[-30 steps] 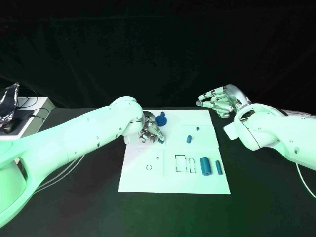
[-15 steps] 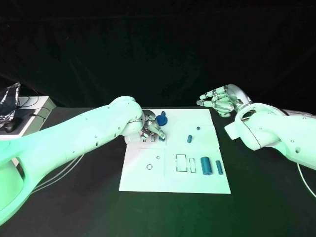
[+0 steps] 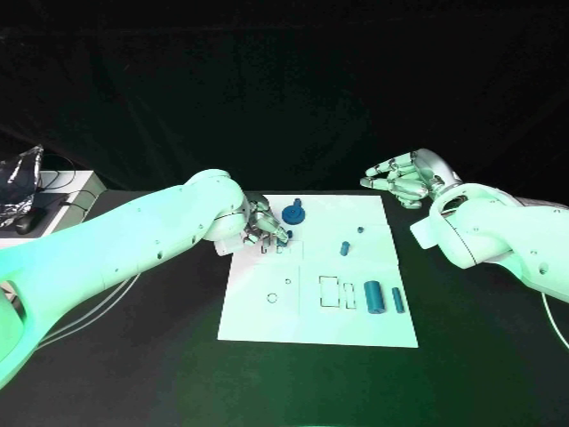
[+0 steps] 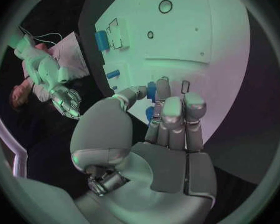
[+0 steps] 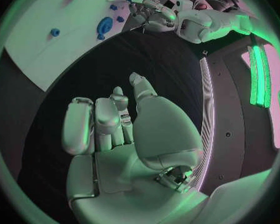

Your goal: Assemble the parts on the task board

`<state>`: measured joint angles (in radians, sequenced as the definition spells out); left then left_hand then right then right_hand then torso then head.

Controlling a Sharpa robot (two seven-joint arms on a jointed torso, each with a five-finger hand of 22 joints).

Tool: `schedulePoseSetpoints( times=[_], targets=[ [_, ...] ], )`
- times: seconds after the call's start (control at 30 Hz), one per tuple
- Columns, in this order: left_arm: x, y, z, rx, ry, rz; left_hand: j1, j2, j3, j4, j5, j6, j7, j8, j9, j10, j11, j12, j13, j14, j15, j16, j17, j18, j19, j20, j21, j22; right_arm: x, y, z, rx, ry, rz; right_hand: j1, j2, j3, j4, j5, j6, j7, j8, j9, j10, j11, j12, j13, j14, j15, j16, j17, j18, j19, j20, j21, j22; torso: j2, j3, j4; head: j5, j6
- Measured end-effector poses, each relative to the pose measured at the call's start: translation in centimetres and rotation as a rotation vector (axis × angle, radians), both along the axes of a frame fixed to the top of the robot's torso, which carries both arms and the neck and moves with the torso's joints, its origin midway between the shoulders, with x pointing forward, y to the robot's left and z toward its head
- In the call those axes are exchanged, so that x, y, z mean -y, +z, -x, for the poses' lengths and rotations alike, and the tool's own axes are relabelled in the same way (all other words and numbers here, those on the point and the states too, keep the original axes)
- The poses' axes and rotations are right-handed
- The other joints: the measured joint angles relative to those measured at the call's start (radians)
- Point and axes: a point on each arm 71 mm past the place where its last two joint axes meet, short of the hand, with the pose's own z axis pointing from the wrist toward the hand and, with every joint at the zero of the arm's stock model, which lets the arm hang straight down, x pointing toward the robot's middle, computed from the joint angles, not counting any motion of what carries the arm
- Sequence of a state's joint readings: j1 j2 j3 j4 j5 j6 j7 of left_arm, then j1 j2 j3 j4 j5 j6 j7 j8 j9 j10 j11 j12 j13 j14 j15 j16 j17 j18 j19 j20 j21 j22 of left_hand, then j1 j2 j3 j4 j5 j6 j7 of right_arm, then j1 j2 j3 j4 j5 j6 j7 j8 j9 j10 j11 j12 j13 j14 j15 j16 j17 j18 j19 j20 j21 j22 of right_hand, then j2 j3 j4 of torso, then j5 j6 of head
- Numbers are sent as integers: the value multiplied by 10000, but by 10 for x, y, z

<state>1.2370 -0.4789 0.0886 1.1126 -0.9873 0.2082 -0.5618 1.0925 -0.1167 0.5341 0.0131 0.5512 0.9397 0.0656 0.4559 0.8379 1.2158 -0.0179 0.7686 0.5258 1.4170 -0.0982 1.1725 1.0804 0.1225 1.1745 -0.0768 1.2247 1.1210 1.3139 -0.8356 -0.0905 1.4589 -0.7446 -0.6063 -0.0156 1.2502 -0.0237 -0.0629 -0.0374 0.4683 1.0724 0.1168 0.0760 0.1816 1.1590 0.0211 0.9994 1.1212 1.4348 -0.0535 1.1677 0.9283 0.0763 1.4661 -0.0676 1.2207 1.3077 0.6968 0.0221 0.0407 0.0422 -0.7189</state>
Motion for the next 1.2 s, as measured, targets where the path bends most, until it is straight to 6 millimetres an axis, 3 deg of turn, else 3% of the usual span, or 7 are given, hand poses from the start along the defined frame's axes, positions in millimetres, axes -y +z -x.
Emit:
schedulePoseSetpoints(
  times=[0.27,0.4,0.47,0.57,0.63,0.9,1.2],
  targets=[
    [-10,0,-2,171,333,-207,-104,-26,-54,-54,295,129,62,-288,536,73,-1,-106,27,7,4,0,60,-5,34,-35,0,86,7,0,-3,137,-268,-8,-45,-45,-29,-28,280,-111,63,0,-38,-300,-8,-875,-729,-76,-35,-995,-945,23,0,0,-1201,-1,-17,-6,0,88,-65],
    [-10,0,-1,250,386,-305,-133,-54,-54,-54,296,201,62,-483,811,145,-2,-175,63,23,20,0,86,-74,89,-89,0,127,12,1,-5,315,-508,-267,4,-111,-143,-142,394,-188,81,0,-46,-525,51,-2191,-2101,-382,-13,-2735,-2168,548,-327,70,-5603,-312,-14,-6,-9,106,-89],
    [-10,-1,-1,280,396,-372,-146,-67,-53,-53,315,203,60,-493,813,162,-15,-175,63,35,33,0,86,-75,89,-89,0,127,14,2,-6,427,-632,-569,104,-59,-117,-276,394,-375,192,0,-115,-720,102,-2877,-3008,-683,92,-3643,-2648,549,-795,139,-8122,-1365,-13,-6,-9,108,-99],
    [-9,-4,1,301,416,-496,-173,-94,-54,-54,340,204,59,-493,881,175,-1,-175,63,36,33,0,85,-76,89,-89,0,127,17,3,-8,537,-790,-1145,270,107,41,-434,394,-689,395,0,-378,-1182,298,-4072,-4385,-1469,360,-5125,-3410,549,-1632,397,-9845,-2534,-12,-6,-7,109,-111],
    [-8,-6,2,328,437,-566,-185,-106,-54,-54,340,205,57,-538,898,176,-1,-175,63,71,-1,0,79,-76,89,-89,0,159,20,3,-10,572,-892,-1593,319,156,114,-507,393,-907,513,0,-568,-1483,530,-5228,-5657,-2269,690,-6318,-4061,302,-2556,687,-10730,-3231,-12,-4,-5,109,-124],
    [-3,-8,5,481,438,-732,-269,-190,-54,-54,652,260,71,-558,993,183,1,-176,88,75,0,65,93,-82,231,-124,70,316,27,3,-15,644,-1161,-2880,317,154,231,-624,392,-941,769,-83,-1146,-714,1179,-8641,-10461,-2970,1727,-10904,-7732,74,-4828,1783,-11509,-6474,-3,13,-12,109,-152],
    [4,-8,9,636,350,-831,-309,-230,-109,-109,1003,360,-24,-560,1041,304,-90,-176,112,108,-35,107,142,-81,308,-125,151,477,30,3,-19,814,-1307,-3482,238,75,259,-677,450,-1035,746,-108,-1165,-808,1340,-9340,-10633,-3671,2050,-11038,-8670,-156,-5899,2300,-11462,-11168,6,18,-8,108,-181]
  ],
)
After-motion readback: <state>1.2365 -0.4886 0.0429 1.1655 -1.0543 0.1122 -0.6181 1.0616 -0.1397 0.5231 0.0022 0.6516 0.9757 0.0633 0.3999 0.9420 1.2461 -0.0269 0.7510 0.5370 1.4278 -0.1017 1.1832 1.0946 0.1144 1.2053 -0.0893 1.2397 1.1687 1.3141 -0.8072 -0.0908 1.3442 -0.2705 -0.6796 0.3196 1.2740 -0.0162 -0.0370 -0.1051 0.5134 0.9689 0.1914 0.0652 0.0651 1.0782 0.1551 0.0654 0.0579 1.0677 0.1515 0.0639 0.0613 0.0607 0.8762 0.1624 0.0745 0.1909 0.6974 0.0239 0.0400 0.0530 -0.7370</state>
